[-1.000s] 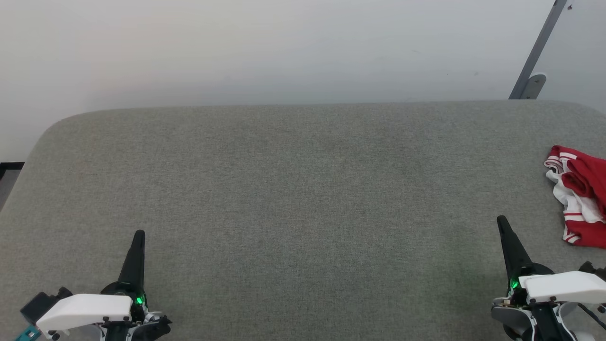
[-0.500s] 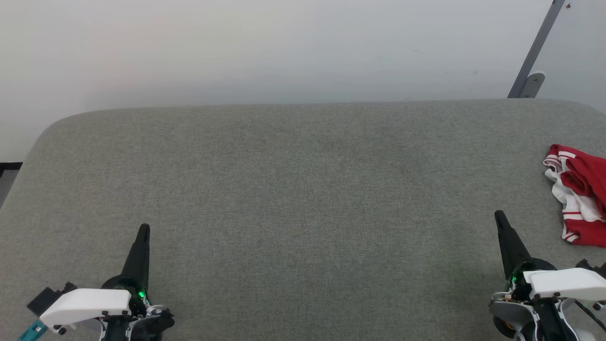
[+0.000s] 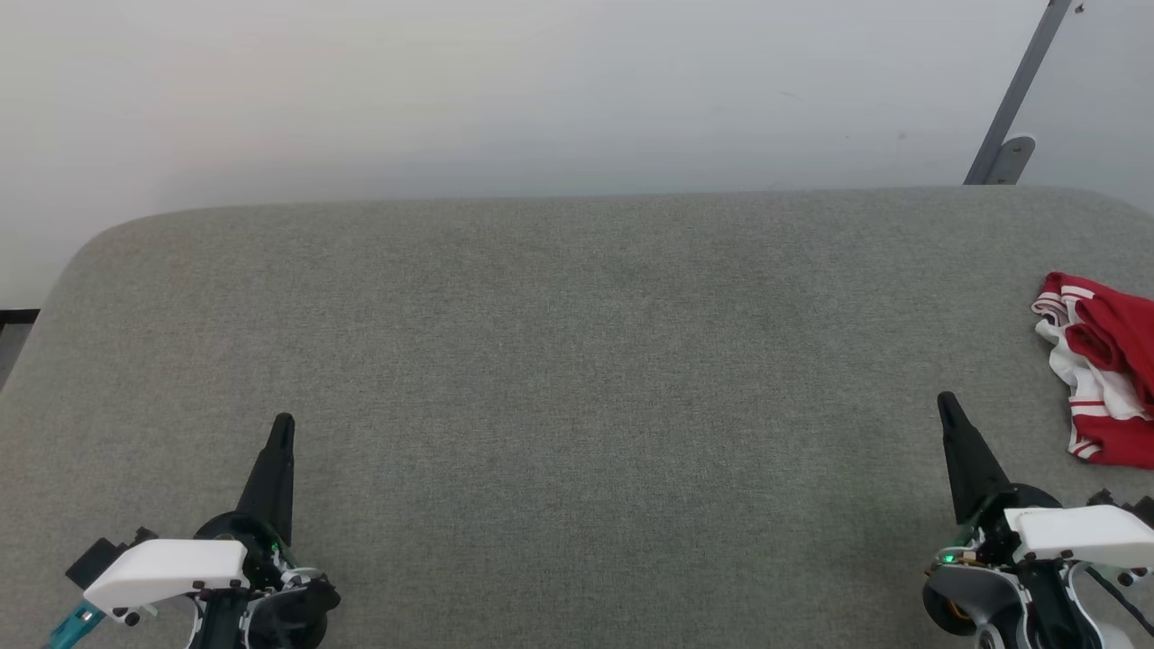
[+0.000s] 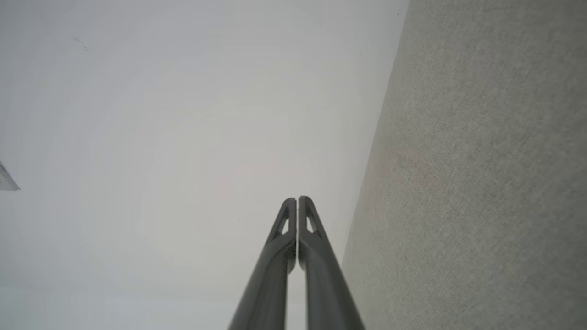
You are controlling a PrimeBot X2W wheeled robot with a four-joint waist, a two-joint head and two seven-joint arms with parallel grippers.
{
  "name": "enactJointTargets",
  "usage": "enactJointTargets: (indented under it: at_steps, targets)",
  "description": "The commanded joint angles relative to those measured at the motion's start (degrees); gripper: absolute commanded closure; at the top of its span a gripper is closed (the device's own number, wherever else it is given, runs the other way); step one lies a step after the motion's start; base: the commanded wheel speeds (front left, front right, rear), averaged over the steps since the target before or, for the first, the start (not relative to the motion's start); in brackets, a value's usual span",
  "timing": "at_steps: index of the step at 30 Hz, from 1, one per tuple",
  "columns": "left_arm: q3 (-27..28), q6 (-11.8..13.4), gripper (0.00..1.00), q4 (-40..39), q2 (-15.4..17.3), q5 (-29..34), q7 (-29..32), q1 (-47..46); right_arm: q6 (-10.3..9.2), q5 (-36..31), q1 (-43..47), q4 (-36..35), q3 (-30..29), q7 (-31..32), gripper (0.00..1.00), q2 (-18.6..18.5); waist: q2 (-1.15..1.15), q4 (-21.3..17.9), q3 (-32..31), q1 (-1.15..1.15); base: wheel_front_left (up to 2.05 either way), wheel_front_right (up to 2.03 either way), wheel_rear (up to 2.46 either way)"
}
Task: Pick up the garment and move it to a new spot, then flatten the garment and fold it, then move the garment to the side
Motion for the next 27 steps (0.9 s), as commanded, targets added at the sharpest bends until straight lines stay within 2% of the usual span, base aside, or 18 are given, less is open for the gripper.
enactJointTargets:
  at_steps: [1,27]
  targets:
    - [-0.05,-0.3,1.0,0.03,-0.01,-0.37,0.23,-0.93,0.0,0.65,-0.57,-0.18,-0.13,0.17,1.0,0.18,0.0,-0.01,0.0,0.0,0.0,0.0,0.0]
    - [-0.07,-0.3,1.0,0.02,0.03,-0.38,0.16,-0.87,0.0,0.58,-0.43,-0.14,-0.08,0.12,1.0,0.15,0.0,-0.01,0.0,0.0,0.0,0.0,0.0]
